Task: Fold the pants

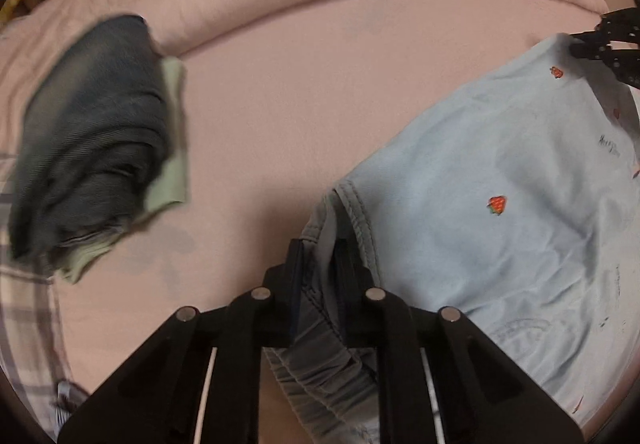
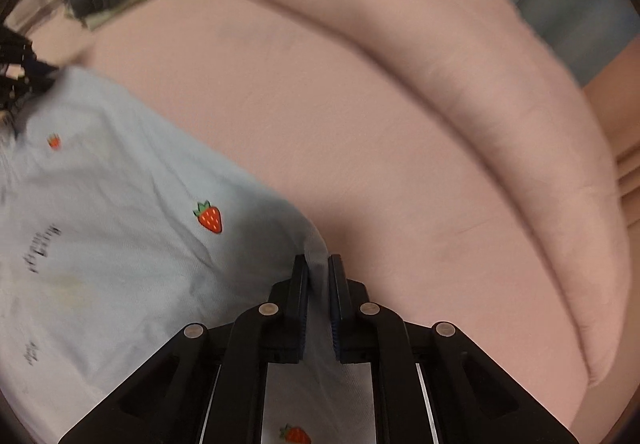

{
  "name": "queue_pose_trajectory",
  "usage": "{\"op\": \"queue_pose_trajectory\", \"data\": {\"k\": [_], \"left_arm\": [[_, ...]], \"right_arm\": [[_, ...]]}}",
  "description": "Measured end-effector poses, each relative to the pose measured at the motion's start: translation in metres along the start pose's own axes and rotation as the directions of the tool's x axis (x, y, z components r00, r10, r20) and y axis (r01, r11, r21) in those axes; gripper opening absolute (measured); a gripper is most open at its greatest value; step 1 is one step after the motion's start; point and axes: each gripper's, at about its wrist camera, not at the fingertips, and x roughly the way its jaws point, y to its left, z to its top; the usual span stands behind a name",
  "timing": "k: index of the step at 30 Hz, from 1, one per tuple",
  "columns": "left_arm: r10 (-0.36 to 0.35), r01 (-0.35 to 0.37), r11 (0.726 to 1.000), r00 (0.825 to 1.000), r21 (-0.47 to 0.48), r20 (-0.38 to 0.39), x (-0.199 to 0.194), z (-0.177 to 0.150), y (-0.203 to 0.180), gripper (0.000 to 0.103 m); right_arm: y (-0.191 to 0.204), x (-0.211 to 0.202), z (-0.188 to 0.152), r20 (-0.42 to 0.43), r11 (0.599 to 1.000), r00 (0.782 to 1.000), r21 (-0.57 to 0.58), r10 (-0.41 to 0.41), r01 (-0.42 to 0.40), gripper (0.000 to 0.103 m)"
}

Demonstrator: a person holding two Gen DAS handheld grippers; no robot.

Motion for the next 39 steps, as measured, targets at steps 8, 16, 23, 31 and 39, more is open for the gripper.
{"op": "queue_pose_trajectory", "data": {"k": [8,16,23,31,39], "left_arm": [[0.094,-0.104,0.994,0.969,0.034,0.228,-0.121,-0.068,-0.022,0.010],[0.159,-0.237,0.947,0.933,0.219,0.322,-0.162,-0.164,-0.068,0.009],[0.176,-0.235,0.911,0.965,0.339,0.195,-0.109,-0.234,-0.103,0.009],[0.205,-0.265,0.902,0.958,0.341,0.202,-0.109,-0.242,-0.105,0.010],[0.152,-0.173,0.957,0.982,0.231,0.108,-0.111,-0.253,-0.089,0.021]], "right_arm": [[0.033,-0.121,-0.041,0.226,0.979,0.956,-0.048,-0.185,0.201,0.009],[0.085,-0.186,-0.095,0.341,0.950,0.914,-0.139,-0.218,0.279,0.009],[0.151,-0.154,-0.178,0.161,0.925,0.982,-0.350,-0.097,0.149,0.009],[0.171,-0.109,-0.180,0.086,0.940,0.992,-0.321,-0.094,0.117,0.010],[0.140,-0.103,-0.191,0.000,0.988,0.996,-0.125,0.089,-0.088,0.029]]}}
